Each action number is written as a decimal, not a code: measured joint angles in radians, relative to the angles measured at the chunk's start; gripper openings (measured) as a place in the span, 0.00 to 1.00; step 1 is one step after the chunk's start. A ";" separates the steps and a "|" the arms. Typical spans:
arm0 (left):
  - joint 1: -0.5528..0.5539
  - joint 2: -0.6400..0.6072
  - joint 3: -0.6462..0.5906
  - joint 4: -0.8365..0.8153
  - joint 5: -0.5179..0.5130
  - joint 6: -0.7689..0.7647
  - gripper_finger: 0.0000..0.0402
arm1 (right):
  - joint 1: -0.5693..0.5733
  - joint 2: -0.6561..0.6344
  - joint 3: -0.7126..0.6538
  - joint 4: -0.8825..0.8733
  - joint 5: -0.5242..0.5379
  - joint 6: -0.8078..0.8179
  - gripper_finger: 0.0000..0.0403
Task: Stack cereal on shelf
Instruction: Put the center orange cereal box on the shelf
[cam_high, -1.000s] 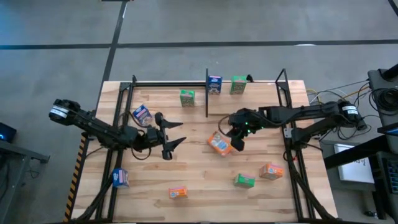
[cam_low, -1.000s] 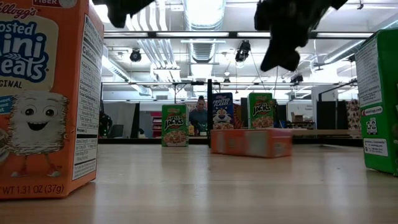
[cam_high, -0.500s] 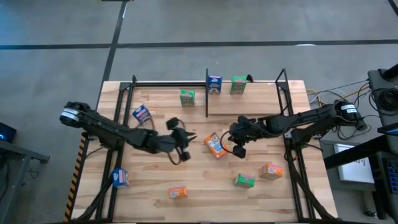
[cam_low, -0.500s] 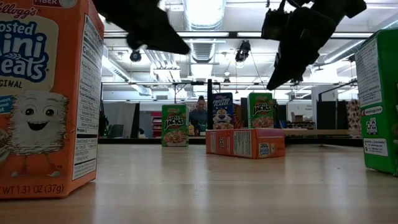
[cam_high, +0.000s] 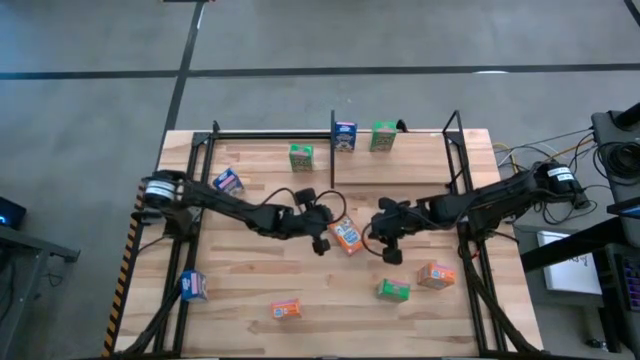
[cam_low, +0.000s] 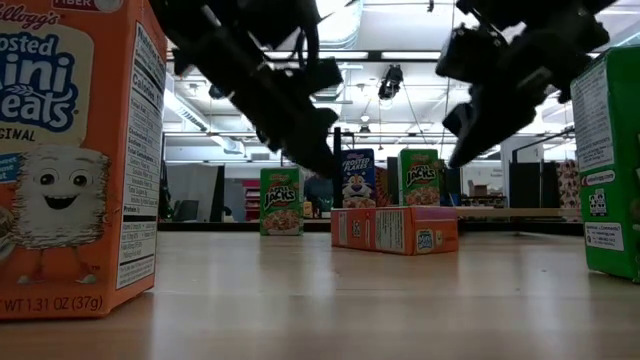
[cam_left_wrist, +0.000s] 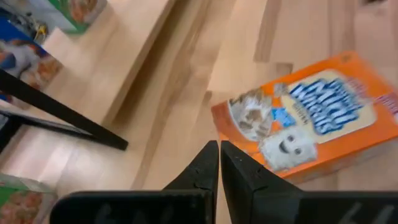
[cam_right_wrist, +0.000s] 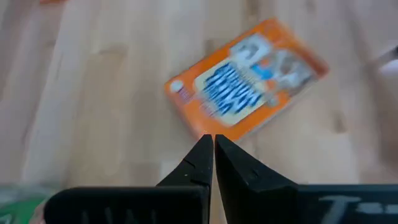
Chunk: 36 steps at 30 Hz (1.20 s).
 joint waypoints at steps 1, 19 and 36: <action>0.003 0.012 0.001 0.001 0.001 -0.001 0.00 | 0.000 0.000 -0.011 0.007 -0.003 0.005 0.02; 0.018 0.104 0.002 0.091 0.077 -0.001 0.00 | -0.001 0.000 -0.144 0.284 -0.134 -0.038 0.02; 0.019 0.106 0.000 0.078 0.075 -0.017 0.00 | -0.003 0.240 -0.102 0.352 -0.114 -0.023 0.02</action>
